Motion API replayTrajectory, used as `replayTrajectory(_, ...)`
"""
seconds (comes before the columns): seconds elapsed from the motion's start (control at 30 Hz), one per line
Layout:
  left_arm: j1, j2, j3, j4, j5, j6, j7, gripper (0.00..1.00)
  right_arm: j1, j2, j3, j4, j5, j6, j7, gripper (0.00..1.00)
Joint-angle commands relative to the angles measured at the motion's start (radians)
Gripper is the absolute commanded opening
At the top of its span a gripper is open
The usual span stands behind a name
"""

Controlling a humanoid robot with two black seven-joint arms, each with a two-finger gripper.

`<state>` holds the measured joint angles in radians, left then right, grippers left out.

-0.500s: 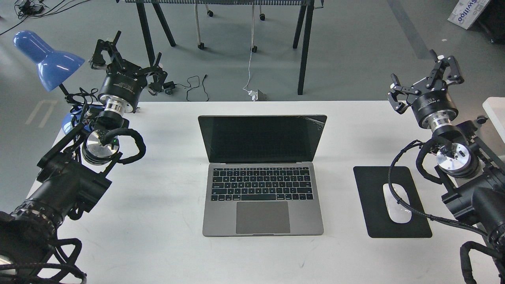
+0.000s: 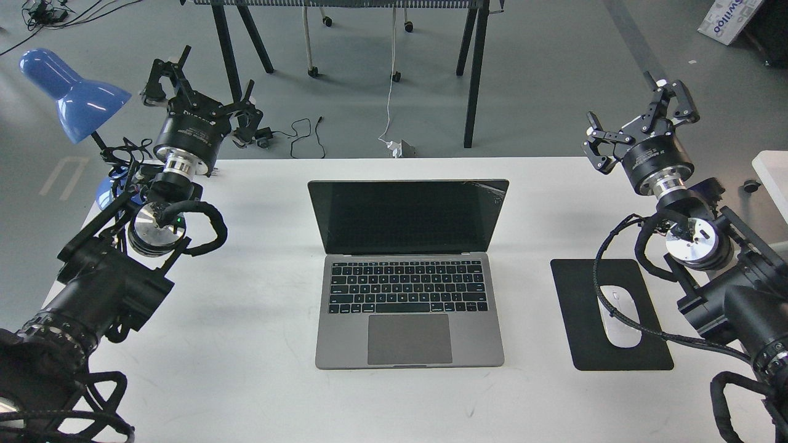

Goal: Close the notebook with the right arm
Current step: 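Raise the right gripper and move it over the laptop screen's top edge, then push the laptop screen down toward the keyboard with the right gripper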

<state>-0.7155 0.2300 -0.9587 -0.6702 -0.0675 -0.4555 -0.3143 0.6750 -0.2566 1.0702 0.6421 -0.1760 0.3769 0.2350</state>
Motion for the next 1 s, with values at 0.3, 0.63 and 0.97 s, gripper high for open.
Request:
replayTrajectory(0.3, 0.002, 0.000, 0.000, -0.002, 0.002, -0.003, 0.000, 1.00, 0.086, 0.166, -0.110, -0.035, -0.013, -0.013, 0.006, 1.00)
replayTrajectory(0.63, 0.004, 0.000, 0.000, -0.003, 0.003, -0.005, 0.001, 1.00, 0.055, 0.211, -0.187, -0.003, -0.005, 0.004, 0.007, 1.00)
replayTrajectory(0.97, 0.005, 0.000, 0.000, -0.005, 0.005, -0.005, 0.001, 1.00, -0.075, 0.076, -0.292, 0.217, -0.003, 0.026, -0.008, 1.00)
